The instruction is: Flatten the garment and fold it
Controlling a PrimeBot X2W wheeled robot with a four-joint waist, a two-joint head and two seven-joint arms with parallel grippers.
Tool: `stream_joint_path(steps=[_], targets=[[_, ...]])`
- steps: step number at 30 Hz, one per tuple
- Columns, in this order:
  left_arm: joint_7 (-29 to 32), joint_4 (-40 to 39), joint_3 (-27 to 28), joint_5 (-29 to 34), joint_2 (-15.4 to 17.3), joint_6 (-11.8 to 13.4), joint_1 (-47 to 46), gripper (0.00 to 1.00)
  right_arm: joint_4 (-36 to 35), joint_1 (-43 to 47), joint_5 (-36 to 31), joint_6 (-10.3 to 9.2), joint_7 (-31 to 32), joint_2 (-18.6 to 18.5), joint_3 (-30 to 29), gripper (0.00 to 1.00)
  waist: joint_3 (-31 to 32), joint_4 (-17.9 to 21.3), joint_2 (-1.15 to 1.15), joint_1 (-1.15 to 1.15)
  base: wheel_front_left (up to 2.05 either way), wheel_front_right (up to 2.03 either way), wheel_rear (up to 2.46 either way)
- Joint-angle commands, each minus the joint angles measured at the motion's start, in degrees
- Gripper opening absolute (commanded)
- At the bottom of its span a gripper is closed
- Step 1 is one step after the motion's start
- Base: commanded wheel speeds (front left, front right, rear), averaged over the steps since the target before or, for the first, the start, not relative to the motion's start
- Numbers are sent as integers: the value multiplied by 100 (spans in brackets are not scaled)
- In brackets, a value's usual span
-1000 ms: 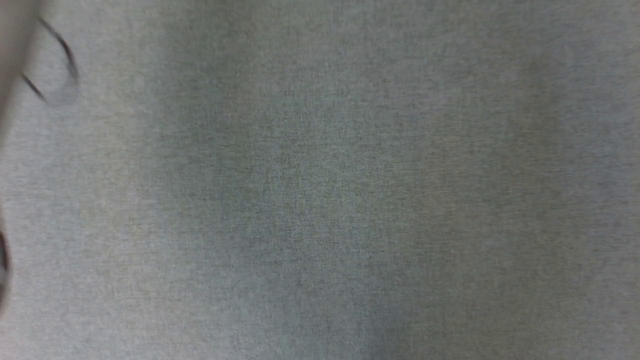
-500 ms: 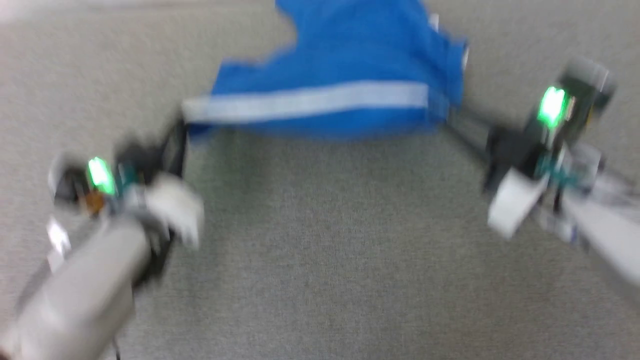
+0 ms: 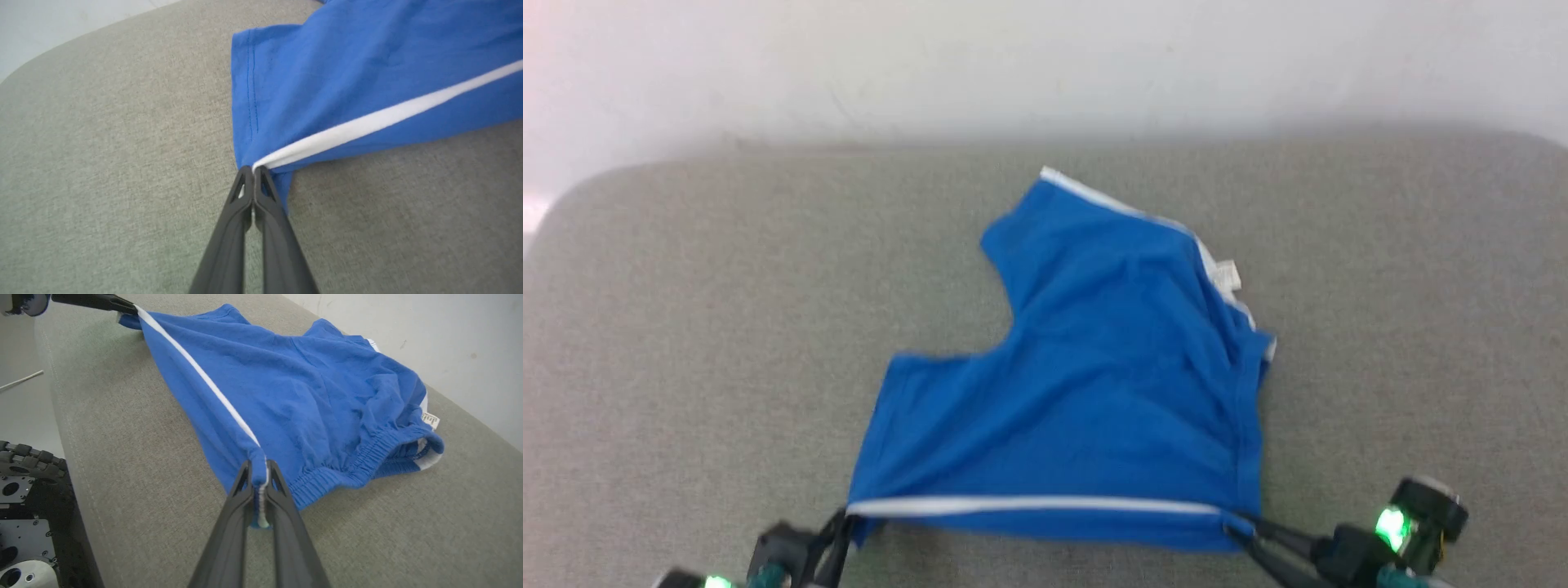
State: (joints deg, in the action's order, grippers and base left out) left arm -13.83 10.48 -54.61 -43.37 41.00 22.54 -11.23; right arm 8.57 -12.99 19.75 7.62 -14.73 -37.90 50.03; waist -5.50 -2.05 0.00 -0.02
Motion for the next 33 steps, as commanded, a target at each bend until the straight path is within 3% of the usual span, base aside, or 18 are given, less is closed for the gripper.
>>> stream_joint_path(steps=[1, 6, 11, 16, 21, 28, 33], targets=[[77, -136, -58, -21, 151, 138, 227, 0, -74, 292, 19, -13, -27, 68, -145, 0, 359, -51, 0, 2, 0, 0, 0], [74, -437, -4, 13, 347, 346, 345, 0, -256, 693, -121, -13, -27, 288, -558, 0, 430, -8, 0, 2, 0, 0, 0], [177, -592, 36, 400, 473, 269, -342, 0, -371, 585, -277, -13, -27, 495, -1044, 0, 335, 160, 0, 2, 0, 0, 0], [555, -419, -76, 894, 260, -134, -1518, 0, -318, 282, -365, -13, -27, 712, -1654, 0, -93, 409, 0, 2, 0, 0, 0], [775, 177, -88, 1253, -192, -611, -2834, 0, -222, -150, -457, -13, -27, 979, -2033, 0, -751, 726, 0, 2, 0, 0, 0], [973, 1469, -166, 1587, -706, -1350, -4417, 0, 269, -1027, -483, -13, -24, 1356, -2001, 0, -1639, 1200, 0, 2, 0, 0, 0], [1050, 2304, -294, 1722, -960, -1756, -5045, 0, 749, -1607, -448, -13, 6, 1569, -1817, 0, -2035, 1435, 0, 2, 0, 0, 0]])
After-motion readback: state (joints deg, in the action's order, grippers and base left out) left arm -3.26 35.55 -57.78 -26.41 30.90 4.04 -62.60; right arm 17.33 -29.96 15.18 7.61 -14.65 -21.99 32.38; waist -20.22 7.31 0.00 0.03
